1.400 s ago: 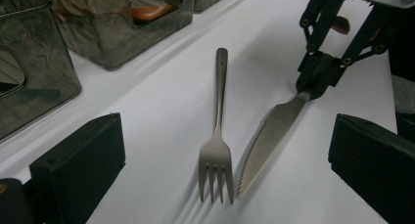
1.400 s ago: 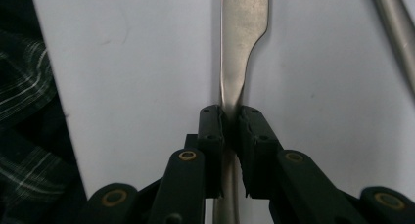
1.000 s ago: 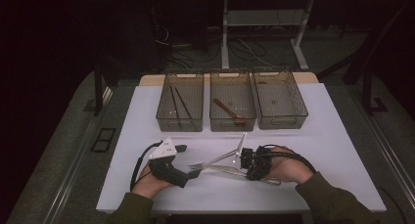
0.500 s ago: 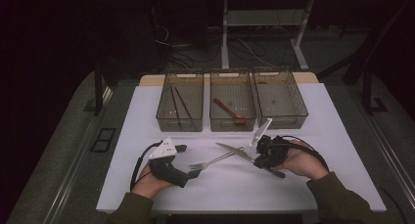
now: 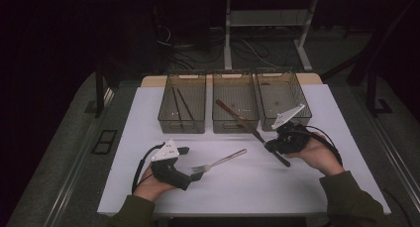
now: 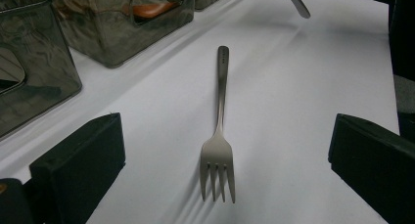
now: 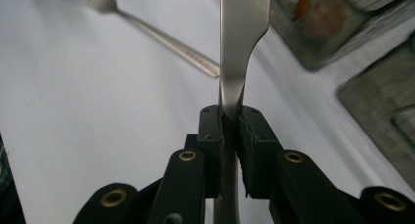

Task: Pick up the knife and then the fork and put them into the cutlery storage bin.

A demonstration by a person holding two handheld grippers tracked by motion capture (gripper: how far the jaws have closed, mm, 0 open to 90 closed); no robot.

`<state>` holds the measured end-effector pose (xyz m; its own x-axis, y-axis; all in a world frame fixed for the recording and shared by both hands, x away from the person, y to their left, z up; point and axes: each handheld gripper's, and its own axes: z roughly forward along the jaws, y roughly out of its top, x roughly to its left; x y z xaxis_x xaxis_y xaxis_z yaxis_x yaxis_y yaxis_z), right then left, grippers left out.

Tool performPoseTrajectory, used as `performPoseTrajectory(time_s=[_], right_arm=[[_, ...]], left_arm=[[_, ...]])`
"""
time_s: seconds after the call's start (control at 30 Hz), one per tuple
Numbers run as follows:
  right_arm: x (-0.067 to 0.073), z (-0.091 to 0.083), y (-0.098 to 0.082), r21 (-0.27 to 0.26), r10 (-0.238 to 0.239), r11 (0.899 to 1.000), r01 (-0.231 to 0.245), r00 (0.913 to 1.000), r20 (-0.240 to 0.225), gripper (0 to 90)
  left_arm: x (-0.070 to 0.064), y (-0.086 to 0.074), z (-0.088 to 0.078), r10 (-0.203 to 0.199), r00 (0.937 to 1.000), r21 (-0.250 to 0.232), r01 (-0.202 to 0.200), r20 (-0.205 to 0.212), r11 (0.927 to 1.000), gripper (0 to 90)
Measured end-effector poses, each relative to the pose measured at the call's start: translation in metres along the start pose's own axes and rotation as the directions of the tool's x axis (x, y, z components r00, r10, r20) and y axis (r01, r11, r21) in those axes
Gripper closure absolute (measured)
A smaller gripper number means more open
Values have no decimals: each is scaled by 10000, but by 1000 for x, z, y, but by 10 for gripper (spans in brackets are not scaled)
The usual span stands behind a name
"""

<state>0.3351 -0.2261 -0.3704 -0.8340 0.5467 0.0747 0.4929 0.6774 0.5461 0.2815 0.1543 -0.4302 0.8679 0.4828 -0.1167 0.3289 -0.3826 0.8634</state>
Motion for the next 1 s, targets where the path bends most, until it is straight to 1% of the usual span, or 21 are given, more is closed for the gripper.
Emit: performPoseTrajectory(time_s=[0.07,0.2,0.33,0.47,0.5,0.57,0.67,0.73,0.8,0.93,1.0], right_arm=[[-5,-5,-1,-402,205,9990,-203,9998,61,793],[-15,-15,-3,-1014,557,9934,-531,9982,229,793],[-25,-26,-4,-1533,966,9842,-889,9944,433,793],[-37,-38,-6,-2089,1449,9693,-1298,9877,591,793],[-40,-41,-6,-2258,1576,9643,-1386,9851,686,793],[-47,-45,-6,-2575,1814,9533,-1580,9809,699,793],[-57,-53,-5,-2949,2197,9376,-1844,9713,911,792],[-65,-58,-4,-3202,2369,9275,-1928,9659,1046,792],[-73,-63,-2,-3443,2601,9156,-2075,9589,1137,793],[-89,-71,0,-3841,3150,8918,-2391,9375,1477,792],[-97,-73,1,-3949,3350,8843,-2491,9277,1649,792]], left_arm=[[0,0,0,-14,10000,18,14,-5,10000,0],[0,0,0,11,10000,45,-11,2,10000,0],[0,0,0,-22,10000,38,22,19,10000,0],[0,0,0,-15,10000,44,15,10,10000,0],[0,0,0,-14,10000,46,14,10,10000,0],[0,0,0,-25,10000,46,25,20,10000,0],[0,0,1,-30,10000,18,29,19,10000,0],[0,0,1,-19,10000,35,19,25,10000,0],[0,0,1,-6,10000,37,6,29,10000,0],[0,0,1,-19,10000,41,19,40,10000,0],[1,0,0,-11,10000,43,11,37,10000,0]])
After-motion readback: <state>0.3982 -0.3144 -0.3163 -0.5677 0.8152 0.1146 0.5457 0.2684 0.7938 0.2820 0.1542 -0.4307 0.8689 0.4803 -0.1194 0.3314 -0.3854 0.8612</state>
